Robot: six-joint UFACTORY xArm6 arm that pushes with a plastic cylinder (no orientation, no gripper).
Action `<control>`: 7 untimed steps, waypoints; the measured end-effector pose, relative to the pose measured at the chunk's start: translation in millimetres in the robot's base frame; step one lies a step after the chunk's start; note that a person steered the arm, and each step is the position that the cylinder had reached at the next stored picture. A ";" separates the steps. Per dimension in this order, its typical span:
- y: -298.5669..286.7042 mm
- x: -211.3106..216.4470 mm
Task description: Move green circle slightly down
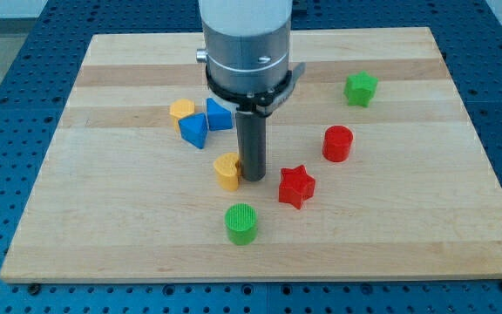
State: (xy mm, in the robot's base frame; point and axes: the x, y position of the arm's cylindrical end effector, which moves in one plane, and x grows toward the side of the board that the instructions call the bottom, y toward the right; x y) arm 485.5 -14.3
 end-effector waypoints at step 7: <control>-1.7 59.0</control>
